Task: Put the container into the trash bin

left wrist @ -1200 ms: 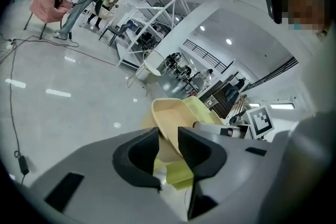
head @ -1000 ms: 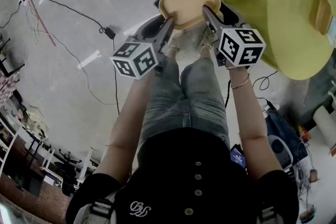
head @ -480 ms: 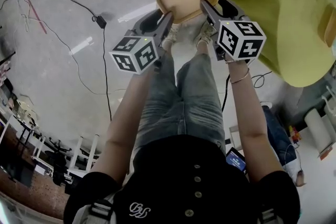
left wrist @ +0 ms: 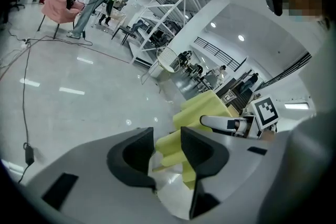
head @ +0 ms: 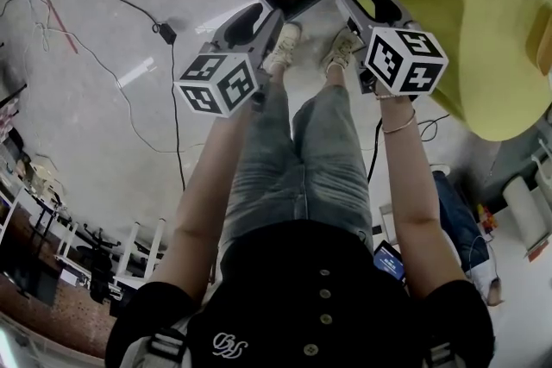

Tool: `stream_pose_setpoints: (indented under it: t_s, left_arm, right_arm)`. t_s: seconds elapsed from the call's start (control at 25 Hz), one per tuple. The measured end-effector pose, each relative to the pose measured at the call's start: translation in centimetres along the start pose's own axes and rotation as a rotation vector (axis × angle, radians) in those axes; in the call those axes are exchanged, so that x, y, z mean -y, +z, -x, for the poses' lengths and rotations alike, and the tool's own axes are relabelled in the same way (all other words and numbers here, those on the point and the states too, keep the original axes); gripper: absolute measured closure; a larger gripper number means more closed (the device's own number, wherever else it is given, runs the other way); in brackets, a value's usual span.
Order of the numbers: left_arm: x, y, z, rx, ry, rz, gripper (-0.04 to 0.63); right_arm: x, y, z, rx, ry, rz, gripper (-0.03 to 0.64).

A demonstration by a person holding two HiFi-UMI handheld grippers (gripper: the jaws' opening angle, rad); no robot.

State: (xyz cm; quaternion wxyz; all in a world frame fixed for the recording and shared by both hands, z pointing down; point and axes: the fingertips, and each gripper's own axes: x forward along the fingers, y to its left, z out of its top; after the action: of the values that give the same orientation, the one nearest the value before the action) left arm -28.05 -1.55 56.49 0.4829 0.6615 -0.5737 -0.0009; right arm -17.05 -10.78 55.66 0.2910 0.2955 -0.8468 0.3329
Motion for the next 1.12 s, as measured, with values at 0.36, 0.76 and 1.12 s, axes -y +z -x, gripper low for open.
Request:
stream_pose_setpoints:
  t_s: [0.36, 0.76, 1.12]
  left_arm:
    - [3.0, 2.6, 1.1, -0.002, -0.075, -0.052, 0.446]
    - [11.2, 8.8, 2.1, 0.024, -0.271, -0.221, 0.447]
    - [20.7, 9.3, 3.0, -0.033, -0.482, -0.361, 0.448]
  right_arm:
    - [-2.2, 1.4, 2.6, 0.042, 0.043, -0.015, 0.376]
    - [-4.6, 6.1, 10.4, 0.209, 0.018, -0.022, 0.385]
    - [-4.4, 7.8, 19.5, 0.366, -0.064, -0.057, 0.415]
